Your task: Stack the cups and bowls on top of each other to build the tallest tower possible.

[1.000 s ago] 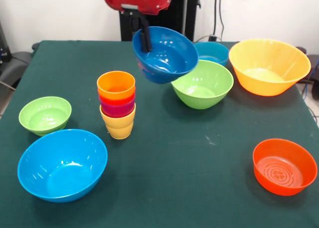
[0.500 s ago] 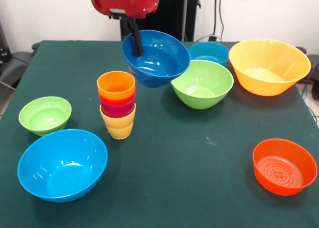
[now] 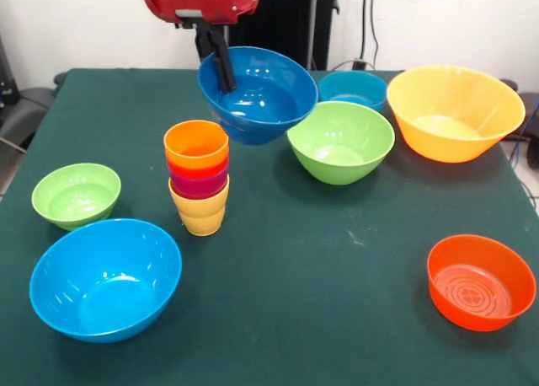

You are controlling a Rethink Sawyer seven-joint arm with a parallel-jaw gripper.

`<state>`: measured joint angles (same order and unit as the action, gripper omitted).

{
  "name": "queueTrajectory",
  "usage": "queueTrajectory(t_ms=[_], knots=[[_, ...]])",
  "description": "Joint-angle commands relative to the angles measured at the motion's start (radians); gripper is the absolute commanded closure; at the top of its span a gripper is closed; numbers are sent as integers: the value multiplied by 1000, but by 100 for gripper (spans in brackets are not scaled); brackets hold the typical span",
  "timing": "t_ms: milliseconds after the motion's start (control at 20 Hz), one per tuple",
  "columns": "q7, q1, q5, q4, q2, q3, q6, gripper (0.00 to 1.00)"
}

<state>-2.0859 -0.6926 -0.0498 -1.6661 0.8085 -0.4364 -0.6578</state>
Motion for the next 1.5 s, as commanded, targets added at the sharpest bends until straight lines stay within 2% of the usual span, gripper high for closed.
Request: queueTrajectory(t_ms=[50, 500, 1500], knots=[[279, -37, -106, -82, -37, -104, -116, 100], [278, -99, -178, -92, -68, -159, -82, 100], [242, -176, -322, -110, -122, -230, -29, 100]])
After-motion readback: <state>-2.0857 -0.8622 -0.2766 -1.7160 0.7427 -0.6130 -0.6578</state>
